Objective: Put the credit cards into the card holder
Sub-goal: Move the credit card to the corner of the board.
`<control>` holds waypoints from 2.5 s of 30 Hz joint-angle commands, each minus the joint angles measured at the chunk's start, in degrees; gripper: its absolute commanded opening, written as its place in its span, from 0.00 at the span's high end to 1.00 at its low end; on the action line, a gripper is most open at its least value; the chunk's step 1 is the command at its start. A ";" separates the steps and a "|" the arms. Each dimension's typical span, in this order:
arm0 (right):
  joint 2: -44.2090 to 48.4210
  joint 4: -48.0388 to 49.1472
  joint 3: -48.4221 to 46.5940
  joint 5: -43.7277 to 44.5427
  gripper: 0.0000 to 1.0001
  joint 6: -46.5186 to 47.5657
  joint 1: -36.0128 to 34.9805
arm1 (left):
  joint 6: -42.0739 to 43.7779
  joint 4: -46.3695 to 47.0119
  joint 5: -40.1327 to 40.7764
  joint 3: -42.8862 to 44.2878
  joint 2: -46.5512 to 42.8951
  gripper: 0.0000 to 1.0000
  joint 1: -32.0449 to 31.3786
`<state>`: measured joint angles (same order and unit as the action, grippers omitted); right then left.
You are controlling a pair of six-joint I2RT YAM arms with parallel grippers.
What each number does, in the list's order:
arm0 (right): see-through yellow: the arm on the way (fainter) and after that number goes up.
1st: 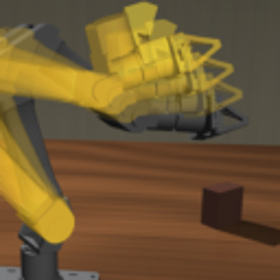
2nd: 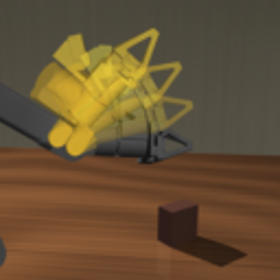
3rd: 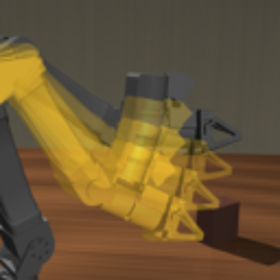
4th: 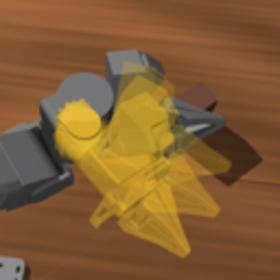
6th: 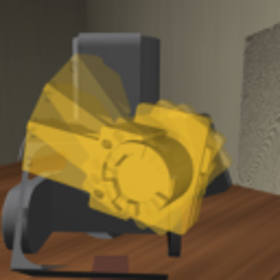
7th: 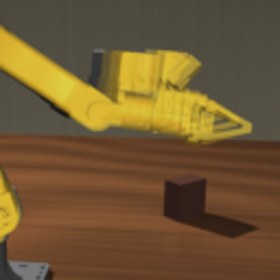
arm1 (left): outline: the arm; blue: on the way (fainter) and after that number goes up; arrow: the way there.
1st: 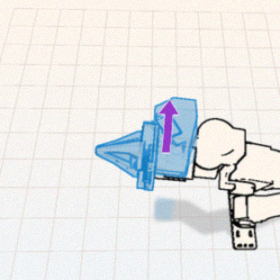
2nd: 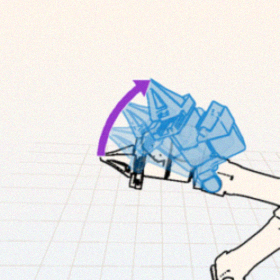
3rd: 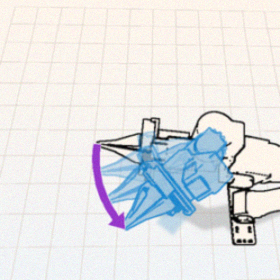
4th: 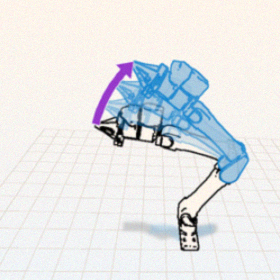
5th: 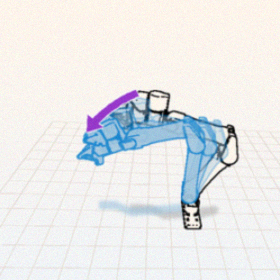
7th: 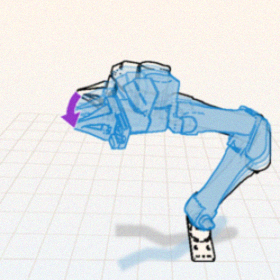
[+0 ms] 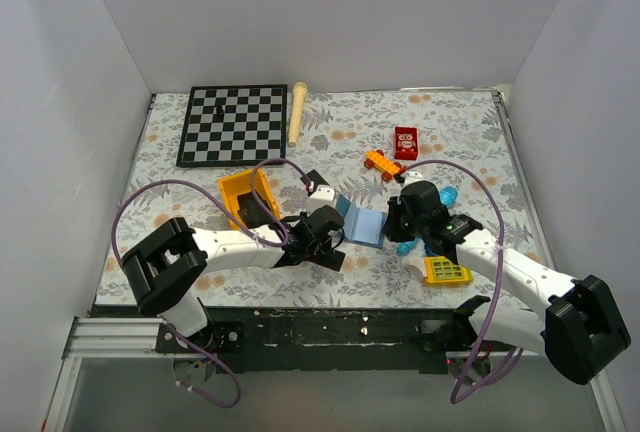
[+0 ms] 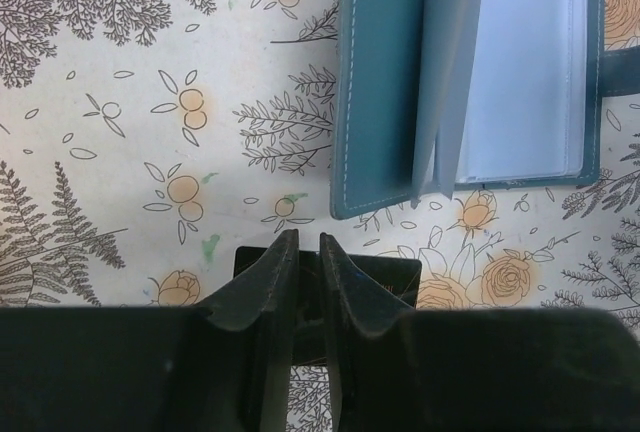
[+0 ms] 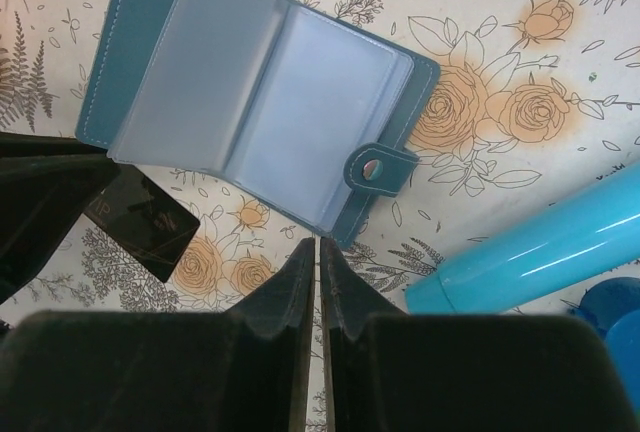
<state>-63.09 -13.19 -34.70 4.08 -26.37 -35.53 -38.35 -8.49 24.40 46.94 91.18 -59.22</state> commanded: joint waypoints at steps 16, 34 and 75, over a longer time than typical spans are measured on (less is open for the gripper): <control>-0.54 1.59 -0.98 -1.17 0.89 0.09 -0.07 | -2.08 4.01 -0.58 -2.55 3.31 0.94 -4.50; -2.57 2.64 -2.39 -2.58 0.90 -0.17 -0.07 | -10.27 -4.86 4.94 -8.01 -7.84 0.95 -10.56; -3.44 1.85 -3.71 -2.93 0.90 0.35 -0.07 | -0.58 5.77 -1.82 -5.72 4.09 0.92 -3.70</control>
<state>-65.93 -12.67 -36.01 1.69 -26.39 -35.53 -36.51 0.97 23.83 43.64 95.04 -60.27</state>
